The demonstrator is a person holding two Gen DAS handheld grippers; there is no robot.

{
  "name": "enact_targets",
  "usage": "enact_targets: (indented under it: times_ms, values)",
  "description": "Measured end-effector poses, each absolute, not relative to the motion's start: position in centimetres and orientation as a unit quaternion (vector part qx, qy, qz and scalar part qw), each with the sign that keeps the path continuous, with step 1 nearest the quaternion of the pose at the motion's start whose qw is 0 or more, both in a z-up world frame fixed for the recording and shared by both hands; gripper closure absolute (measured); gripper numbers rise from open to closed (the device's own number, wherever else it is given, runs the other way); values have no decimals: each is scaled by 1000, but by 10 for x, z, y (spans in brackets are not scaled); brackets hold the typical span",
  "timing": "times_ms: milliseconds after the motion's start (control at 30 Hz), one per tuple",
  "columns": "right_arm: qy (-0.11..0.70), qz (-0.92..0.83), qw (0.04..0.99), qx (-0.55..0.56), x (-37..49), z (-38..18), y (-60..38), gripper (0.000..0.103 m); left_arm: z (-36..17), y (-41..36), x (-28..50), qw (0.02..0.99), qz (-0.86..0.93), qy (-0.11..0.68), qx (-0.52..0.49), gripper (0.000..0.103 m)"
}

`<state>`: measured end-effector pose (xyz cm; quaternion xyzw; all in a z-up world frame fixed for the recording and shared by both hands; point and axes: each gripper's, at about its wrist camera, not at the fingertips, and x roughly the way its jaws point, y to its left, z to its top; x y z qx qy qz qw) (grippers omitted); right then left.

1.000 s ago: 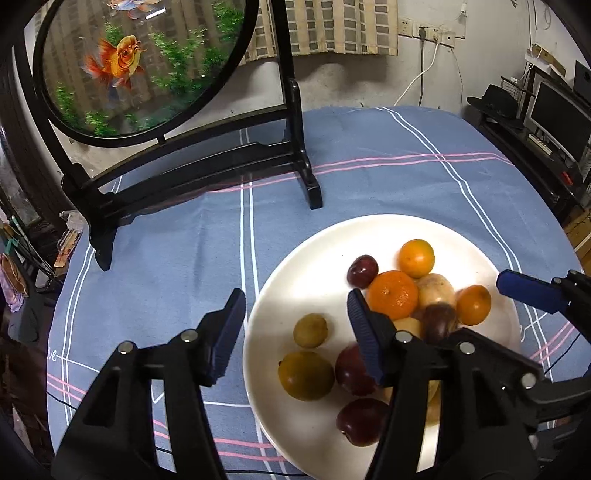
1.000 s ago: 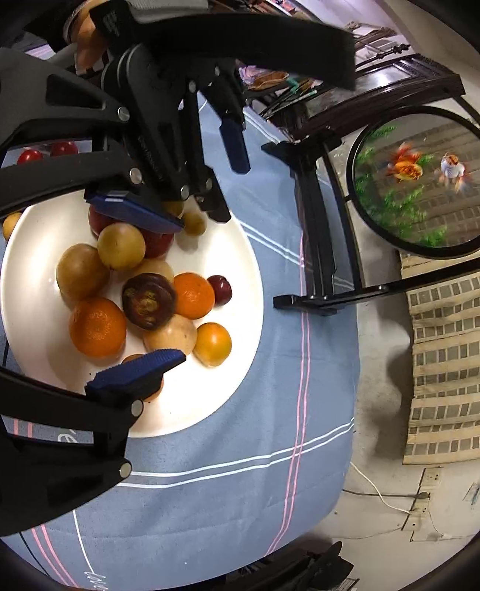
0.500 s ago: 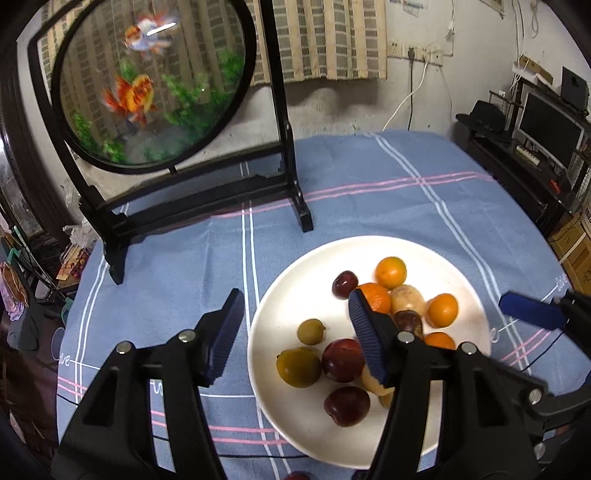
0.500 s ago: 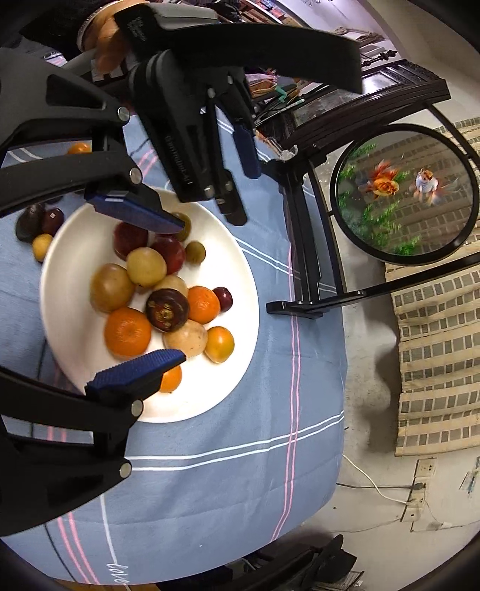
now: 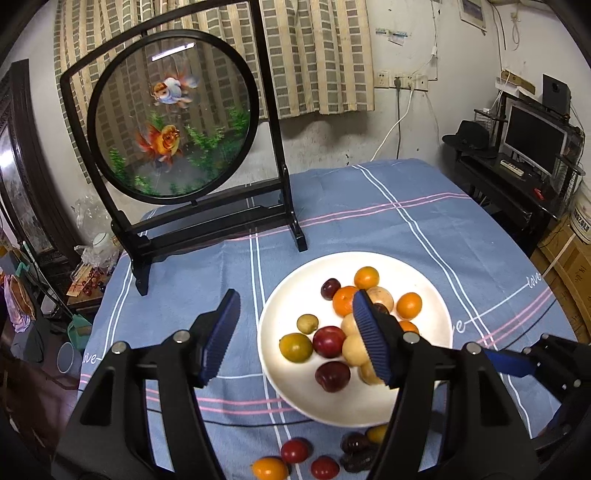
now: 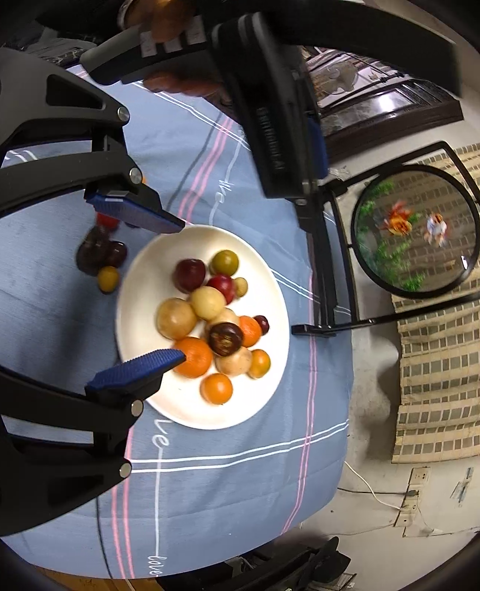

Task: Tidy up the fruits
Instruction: 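Move both tools back to the cloth and grasp an orange tomato with the left tool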

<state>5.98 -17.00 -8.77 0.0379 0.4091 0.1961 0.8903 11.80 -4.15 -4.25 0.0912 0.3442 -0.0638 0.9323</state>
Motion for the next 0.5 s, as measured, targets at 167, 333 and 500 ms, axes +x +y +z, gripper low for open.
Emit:
enact_targets:
  times_ms: [167,333,500]
  values:
    - [426,201,882,12,37,-106,-161,38,-46,-11,98,930,-54,358,59,33]
    - [476,203,855,-30,18,-153,-146,38,-71,42,79,919,-4,391,42,31]
    - [497,205,841,-51,20,-181,-126,38,-107,88,55,899,32,437,21,31]
